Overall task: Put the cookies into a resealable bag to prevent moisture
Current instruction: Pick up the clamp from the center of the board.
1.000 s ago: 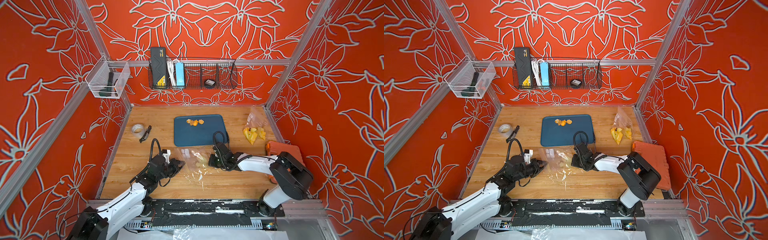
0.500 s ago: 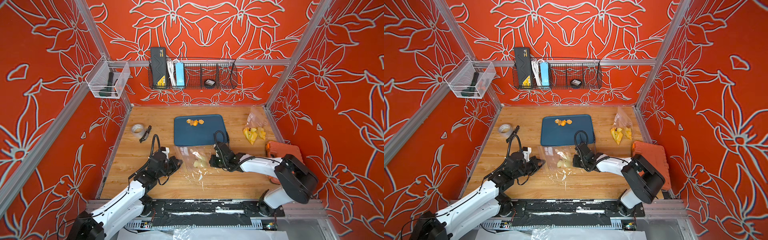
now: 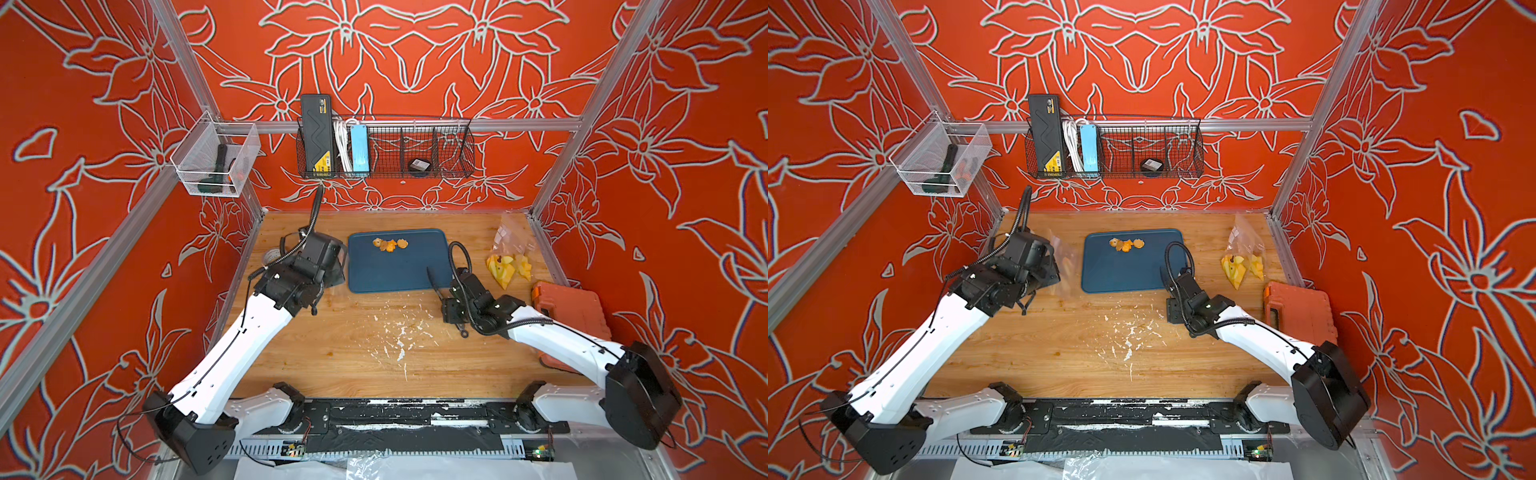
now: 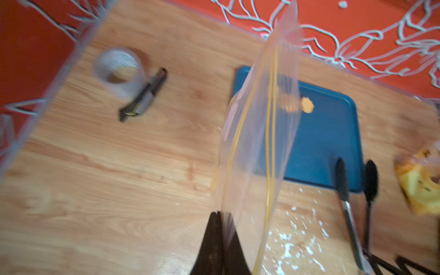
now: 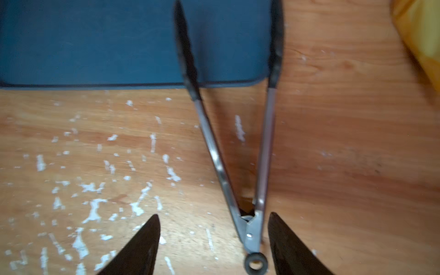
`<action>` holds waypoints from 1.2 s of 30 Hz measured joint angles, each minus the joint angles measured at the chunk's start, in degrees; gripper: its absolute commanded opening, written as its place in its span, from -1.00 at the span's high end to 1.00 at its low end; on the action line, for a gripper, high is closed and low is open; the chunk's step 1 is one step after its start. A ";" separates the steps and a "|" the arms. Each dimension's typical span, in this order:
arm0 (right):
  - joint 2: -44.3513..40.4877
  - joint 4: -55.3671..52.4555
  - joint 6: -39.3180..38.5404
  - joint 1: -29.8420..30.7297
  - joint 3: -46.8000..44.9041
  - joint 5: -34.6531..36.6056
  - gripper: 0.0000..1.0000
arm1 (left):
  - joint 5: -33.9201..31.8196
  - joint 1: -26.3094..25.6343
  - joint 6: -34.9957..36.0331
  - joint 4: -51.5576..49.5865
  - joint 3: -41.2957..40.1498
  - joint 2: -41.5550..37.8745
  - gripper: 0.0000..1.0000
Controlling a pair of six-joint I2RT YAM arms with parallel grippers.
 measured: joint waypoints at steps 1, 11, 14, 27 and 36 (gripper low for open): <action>0.15 -1.20 -0.81 -0.72 0.00 0.28 -0.65 | -3.48 0.09 0.79 -1.86 2.05 1.07 1.00; 6.34 -0.57 -7.43 -2.49 0.00 -1.31 -0.66 | 0.57 -0.31 10.23 -0.72 -2.67 14.64 1.00; 8.48 1.49 -8.52 -3.52 0.00 -1.92 -0.61 | 9.03 -0.42 12.39 3.72 -7.06 15.50 1.00; 16.87 9.97 -12.92 -5.33 1.03 -2.71 -0.44 | 35.58 7.39 14.51 20.96 -12.74 17.42 1.00; 16.72 11.19 -13.55 -5.33 1.22 -2.64 -0.12 | 41.99 9.90 14.49 27.21 -14.08 17.68 1.00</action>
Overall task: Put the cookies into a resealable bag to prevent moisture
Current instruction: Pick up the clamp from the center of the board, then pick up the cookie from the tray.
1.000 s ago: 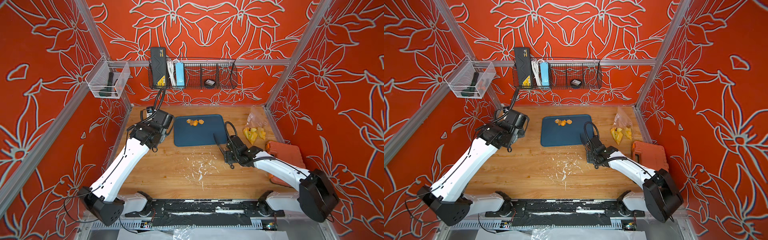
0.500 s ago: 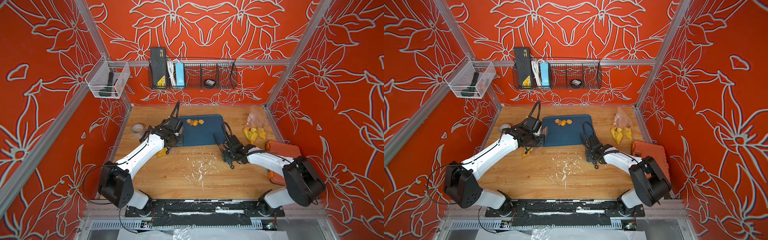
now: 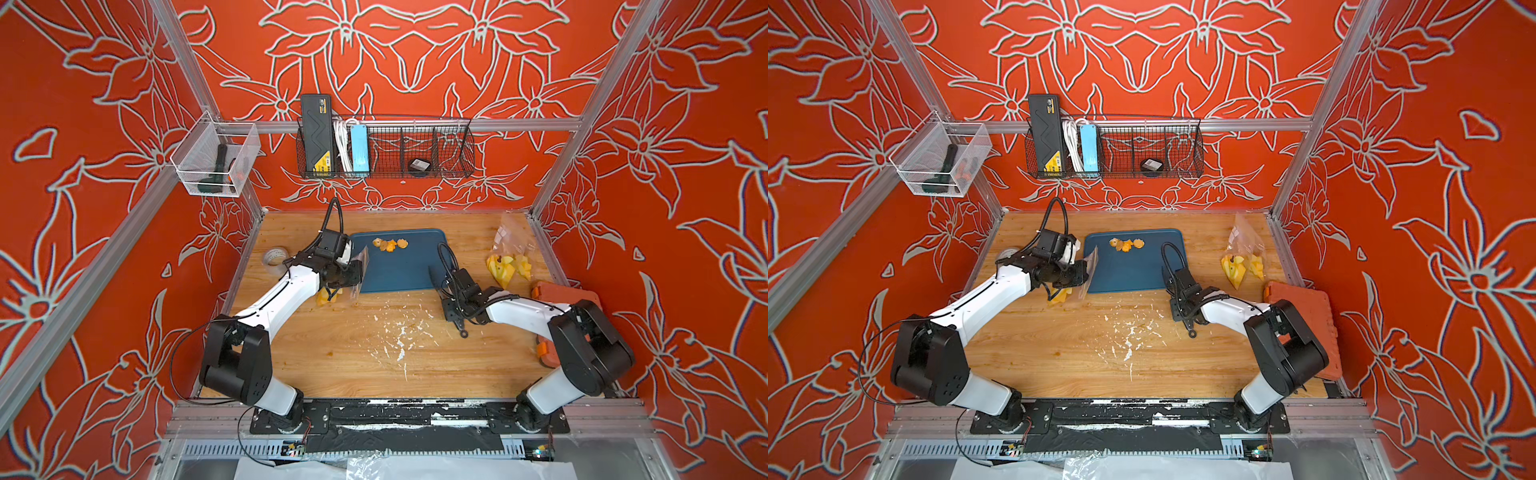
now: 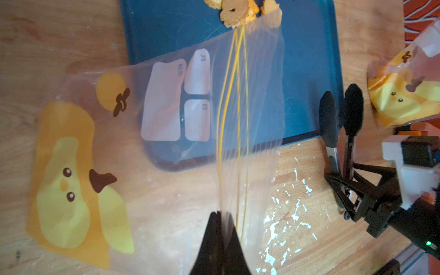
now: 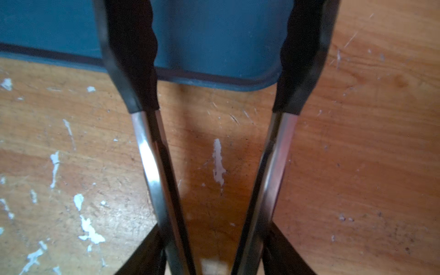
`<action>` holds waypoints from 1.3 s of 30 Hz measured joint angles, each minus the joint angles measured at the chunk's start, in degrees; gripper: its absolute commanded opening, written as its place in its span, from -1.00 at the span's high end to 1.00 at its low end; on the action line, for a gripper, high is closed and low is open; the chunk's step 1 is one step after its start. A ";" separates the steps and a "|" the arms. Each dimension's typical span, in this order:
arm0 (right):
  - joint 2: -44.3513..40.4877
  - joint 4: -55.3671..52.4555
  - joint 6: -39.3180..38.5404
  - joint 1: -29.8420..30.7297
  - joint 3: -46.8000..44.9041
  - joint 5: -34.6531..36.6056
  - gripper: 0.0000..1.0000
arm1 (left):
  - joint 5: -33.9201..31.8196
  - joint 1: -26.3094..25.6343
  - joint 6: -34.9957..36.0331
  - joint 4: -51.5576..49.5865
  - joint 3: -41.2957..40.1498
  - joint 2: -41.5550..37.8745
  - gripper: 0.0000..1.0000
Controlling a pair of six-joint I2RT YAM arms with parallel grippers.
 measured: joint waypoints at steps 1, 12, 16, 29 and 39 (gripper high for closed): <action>-0.85 -0.24 0.00 0.00 -0.02 -0.02 -0.10 | 0.15 0.04 0.02 0.96 -0.28 0.00 1.00; -19.02 -8.02 0.26 0.00 -0.04 -3.30 0.21 | 0.59 0.22 1.16 6.51 -4.85 -0.46 1.00; -20.63 -11.19 0.96 0.07 1.79 -9.81 0.27 | 1.40 0.22 1.51 7.87 -5.18 -0.98 1.00; -12.28 -7.39 9.75 7.74 17.46 -28.63 0.71 | 2.89 0.22 1.99 9.14 -5.18 -1.22 1.00; -1.95 -10.03 12.22 10.12 25.97 -26.34 0.87 | 2.67 0.22 1.99 9.38 -5.38 -1.22 1.00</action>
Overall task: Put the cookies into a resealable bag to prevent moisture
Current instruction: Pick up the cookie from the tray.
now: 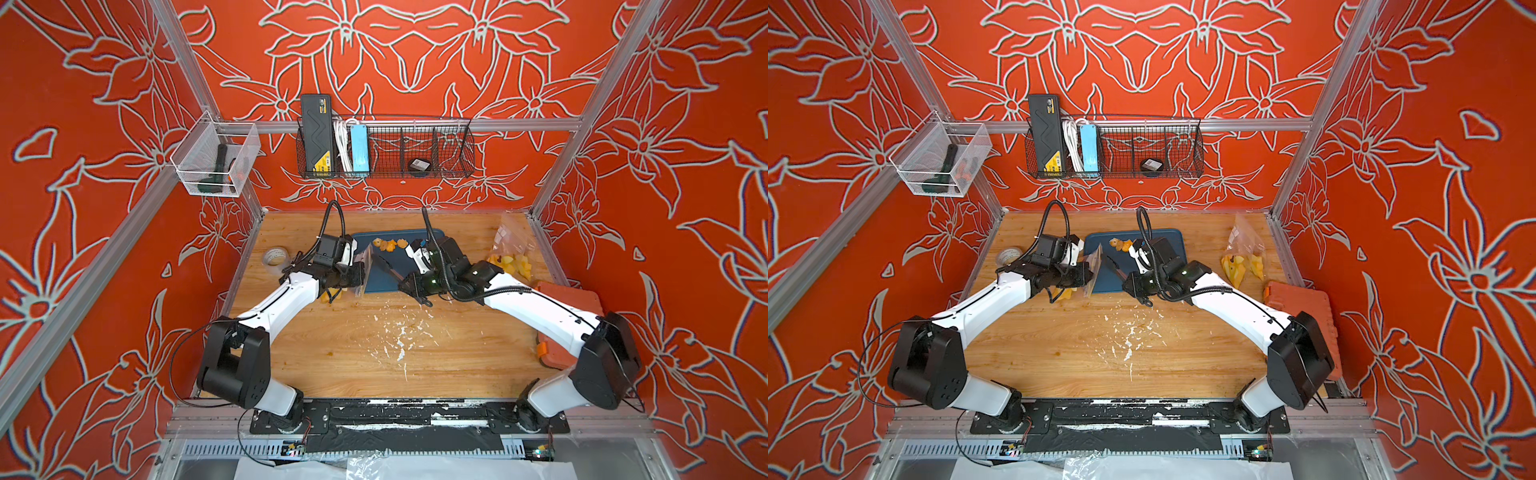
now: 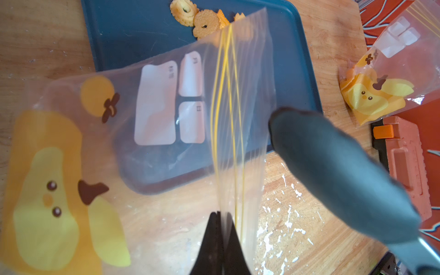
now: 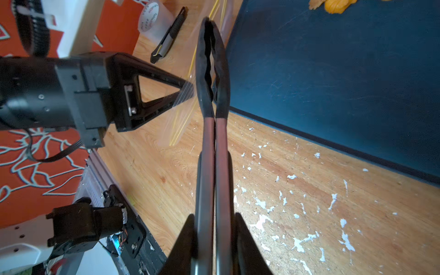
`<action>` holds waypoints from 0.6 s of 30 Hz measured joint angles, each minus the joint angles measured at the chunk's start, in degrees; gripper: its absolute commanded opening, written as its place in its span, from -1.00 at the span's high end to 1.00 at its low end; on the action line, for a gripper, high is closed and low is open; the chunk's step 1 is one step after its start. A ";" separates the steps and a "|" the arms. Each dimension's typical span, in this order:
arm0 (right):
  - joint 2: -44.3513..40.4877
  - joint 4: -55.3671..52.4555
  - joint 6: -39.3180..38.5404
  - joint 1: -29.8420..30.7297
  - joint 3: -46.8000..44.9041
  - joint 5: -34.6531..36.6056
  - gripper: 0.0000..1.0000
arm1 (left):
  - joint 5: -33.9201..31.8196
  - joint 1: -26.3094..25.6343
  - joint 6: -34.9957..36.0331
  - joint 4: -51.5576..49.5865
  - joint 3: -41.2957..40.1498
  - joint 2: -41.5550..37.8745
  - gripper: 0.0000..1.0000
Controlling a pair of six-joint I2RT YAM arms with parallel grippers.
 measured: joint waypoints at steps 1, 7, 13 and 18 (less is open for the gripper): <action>0.87 -1.29 -0.33 -0.07 1.38 1.51 0.87 | -0.57 0.02 -0.02 0.00 0.00 0.00 1.00; 9.49 -7.50 -4.68 -1.77 9.97 9.99 0.81 | -6.21 0.96 -0.02 -1.90 0.98 0.52 1.00; 17.18 -12.00 -10.16 -4.94 14.25 16.31 0.63 | -10.69 2.64 0.02 -4.76 9.86 6.54 1.00; 20.59 -13.38 -13.29 -7.98 17.27 18.03 0.27 | -11.43 2.91 0.04 -4.70 12.00 9.33 1.00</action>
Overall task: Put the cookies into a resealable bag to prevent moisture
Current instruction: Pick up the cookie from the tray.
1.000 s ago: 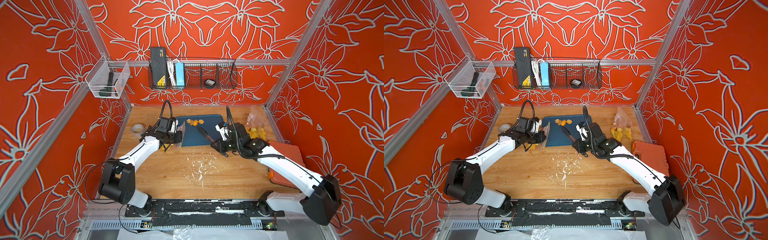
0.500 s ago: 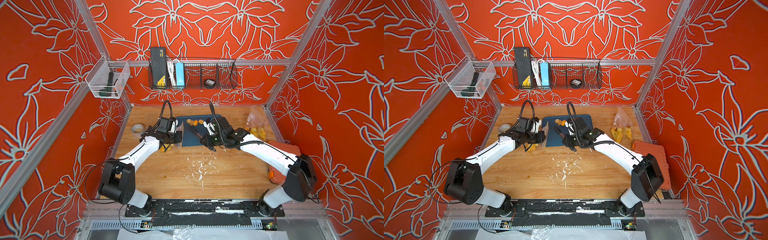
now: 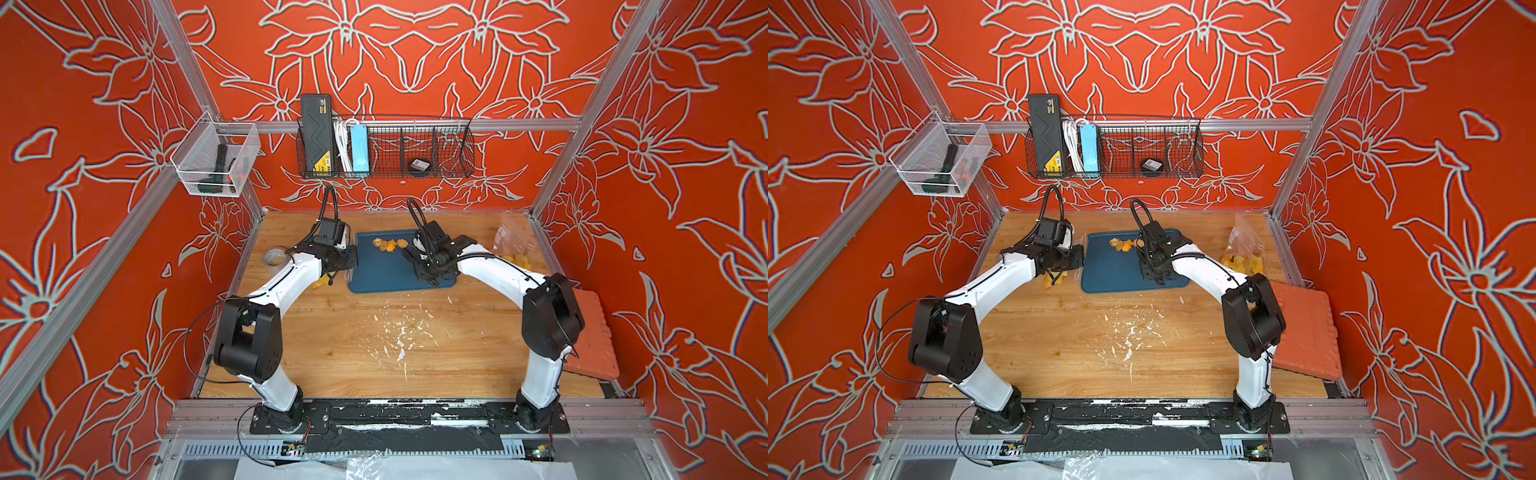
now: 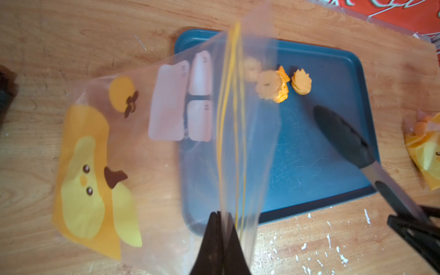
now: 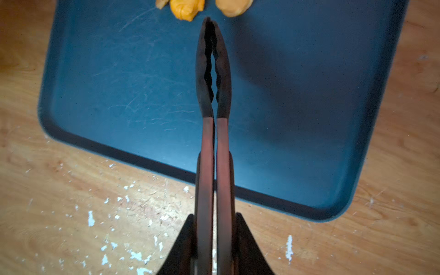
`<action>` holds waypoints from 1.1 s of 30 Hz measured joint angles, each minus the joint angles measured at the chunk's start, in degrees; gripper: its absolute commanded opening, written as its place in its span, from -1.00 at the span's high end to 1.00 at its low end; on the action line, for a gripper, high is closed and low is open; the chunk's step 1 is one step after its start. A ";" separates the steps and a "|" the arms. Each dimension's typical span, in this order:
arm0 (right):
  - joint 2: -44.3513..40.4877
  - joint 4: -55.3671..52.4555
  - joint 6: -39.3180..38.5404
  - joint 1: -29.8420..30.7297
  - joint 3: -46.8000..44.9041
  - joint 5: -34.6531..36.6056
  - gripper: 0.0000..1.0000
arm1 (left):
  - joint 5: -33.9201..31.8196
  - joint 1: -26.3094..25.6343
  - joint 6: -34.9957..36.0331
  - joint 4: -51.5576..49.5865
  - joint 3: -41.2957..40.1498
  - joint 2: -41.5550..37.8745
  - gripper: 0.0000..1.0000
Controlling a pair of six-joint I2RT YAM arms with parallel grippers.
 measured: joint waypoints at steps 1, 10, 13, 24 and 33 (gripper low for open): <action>0.59 -0.13 -0.52 -0.55 0.72 0.15 0.21 | 0.00 0.00 0.02 -0.13 0.00 0.15 1.00; 6.54 -0.61 -3.30 -2.64 6.56 -0.81 -0.01 | -0.04 0.02 0.17 0.00 -0.07 0.31 1.00; 8.70 -0.87 -3.74 -2.62 8.48 -1.57 -0.01 | -0.02 0.09 0.17 0.00 -0.07 0.33 1.00; 12.68 -2.29 -5.16 -3.19 13.22 -1.81 0.31 | 0.26 0.13 0.20 -0.04 0.09 1.60 1.00; 6.64 0.02 -6.12 -3.54 5.14 -0.13 0.41 | 2.91 0.13 0.17 -1.14 4.66 5.35 1.00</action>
